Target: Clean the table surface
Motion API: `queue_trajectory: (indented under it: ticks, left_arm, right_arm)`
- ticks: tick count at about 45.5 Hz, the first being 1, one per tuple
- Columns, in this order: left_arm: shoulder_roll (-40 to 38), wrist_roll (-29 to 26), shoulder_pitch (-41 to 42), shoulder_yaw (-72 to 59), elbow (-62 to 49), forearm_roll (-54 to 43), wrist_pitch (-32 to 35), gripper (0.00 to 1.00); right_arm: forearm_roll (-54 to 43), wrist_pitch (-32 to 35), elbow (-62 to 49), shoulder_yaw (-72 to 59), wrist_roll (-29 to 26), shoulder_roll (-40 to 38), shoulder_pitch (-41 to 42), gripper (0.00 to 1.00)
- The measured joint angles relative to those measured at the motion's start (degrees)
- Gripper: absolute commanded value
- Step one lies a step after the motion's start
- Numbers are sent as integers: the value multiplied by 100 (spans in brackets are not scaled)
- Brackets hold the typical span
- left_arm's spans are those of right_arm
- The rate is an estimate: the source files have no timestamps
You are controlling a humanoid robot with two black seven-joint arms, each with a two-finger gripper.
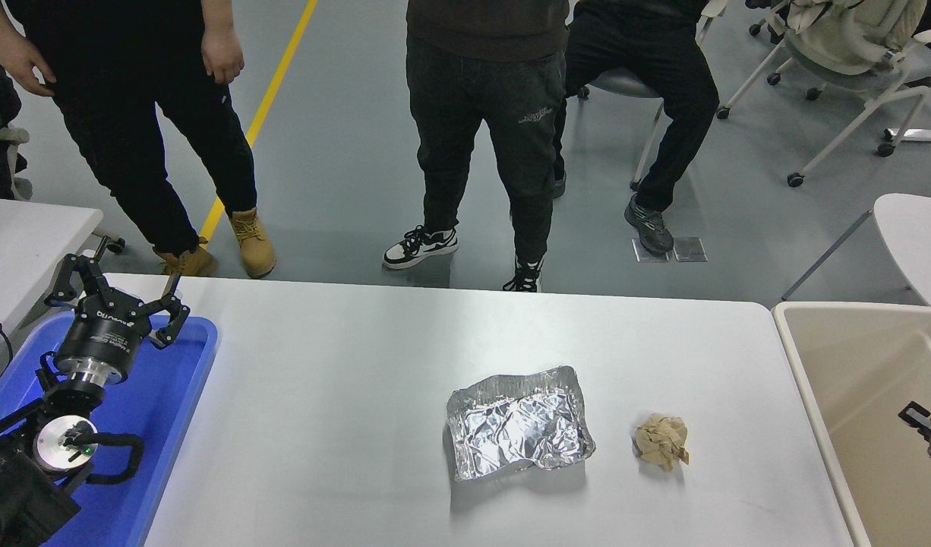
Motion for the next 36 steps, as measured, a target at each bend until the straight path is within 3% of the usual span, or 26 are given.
queue_trajectory:
  ticks: [22, 36]
  left_arm:
    - [0, 0, 0, 0, 0, 0, 0, 100]
    - [0, 0, 0, 0, 0, 0, 0, 100]
  right_arm:
    - [6, 36, 198, 1600, 41, -588, 851, 98]
    - [7, 36, 1131, 2781, 58, -1177, 1308, 98]
